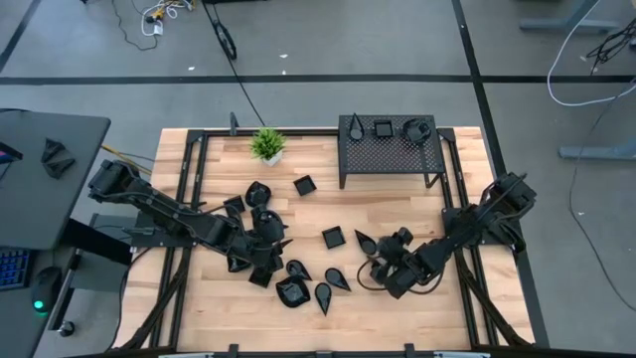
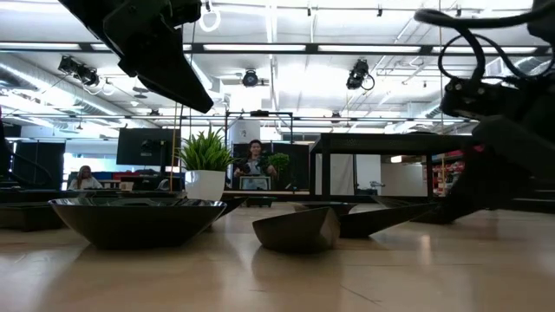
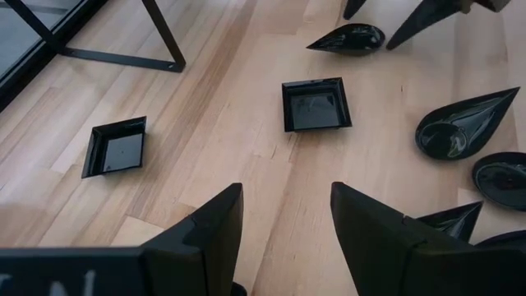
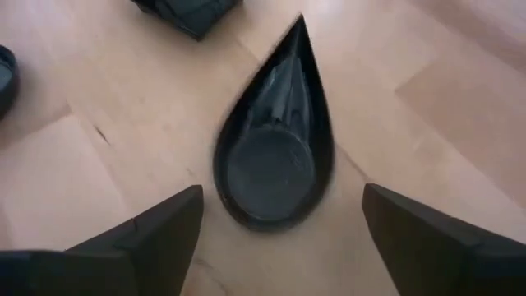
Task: Pick & Place Mini shaped plates
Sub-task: Stack the black drop-shaped plate on top of the black drop-shaped plate on the shelf
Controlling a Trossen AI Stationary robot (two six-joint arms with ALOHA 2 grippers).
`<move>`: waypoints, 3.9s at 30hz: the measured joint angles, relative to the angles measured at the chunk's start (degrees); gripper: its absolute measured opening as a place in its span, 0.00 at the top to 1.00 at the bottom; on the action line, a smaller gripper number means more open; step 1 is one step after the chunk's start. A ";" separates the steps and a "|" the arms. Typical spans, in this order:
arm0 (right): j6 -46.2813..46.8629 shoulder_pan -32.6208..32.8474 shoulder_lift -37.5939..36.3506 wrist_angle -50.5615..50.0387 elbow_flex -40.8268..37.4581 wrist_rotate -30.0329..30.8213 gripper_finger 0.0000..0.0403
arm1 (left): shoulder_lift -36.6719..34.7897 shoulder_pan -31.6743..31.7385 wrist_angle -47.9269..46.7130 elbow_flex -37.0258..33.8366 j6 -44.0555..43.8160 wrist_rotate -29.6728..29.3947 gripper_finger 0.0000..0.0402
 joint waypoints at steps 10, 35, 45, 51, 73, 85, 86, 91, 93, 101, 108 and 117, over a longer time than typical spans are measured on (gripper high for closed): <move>-8.21 -3.82 0.00 3.26 0.01 -0.37 0.28 | 0.00 -0.01 0.00 0.02 -0.44 0.00 0.52; -10.62 -4.29 -0.11 6.94 0.20 -1.09 0.46 | 0.00 -0.01 0.01 0.00 -0.46 0.00 0.52; -10.80 -4.29 -7.80 6.31 0.34 -1.85 0.46 | 0.00 0.00 0.01 0.00 -0.46 0.00 0.52; -13.96 -5.53 -13.78 1.06 5.92 -1.27 0.46 | 0.00 -0.02 0.02 0.00 -0.44 0.00 0.52; -35.02 -40.75 -16.19 4.58 18.85 -0.77 0.46 | 0.02 -0.02 -0.02 0.00 -0.26 0.00 0.52; -37.56 -57.17 -15.27 6.29 18.87 -9.86 0.46 | 0.02 1.21 -0.03 0.00 -0.28 0.00 0.52; -37.90 -57.79 -14.93 6.71 18.87 -10.10 0.46 | 0.02 1.32 -0.02 0.00 -0.32 0.00 0.52; -39.20 -60.31 -12.51 8.59 18.87 -12.41 0.46 | 0.02 1.36 -0.02 0.00 -0.41 0.00 0.52; -39.15 -61.19 -11.97 8.58 18.87 -12.80 0.46 | 0.02 1.36 -0.02 0.00 -0.42 0.02 0.52; -39.10 -62.16 -11.80 8.19 18.87 -12.59 0.46 | 0.02 1.36 0.00 0.00 -0.44 0.02 0.52; -37.61 -62.18 -10.79 7.64 18.89 -12.51 0.46 | 0.02 1.33 0.00 0.00 -0.46 0.04 0.52; -37.05 -62.43 -9.09 8.21 18.89 -12.43 0.44 | 0.02 1.33 0.01 0.00 -0.46 0.07 0.52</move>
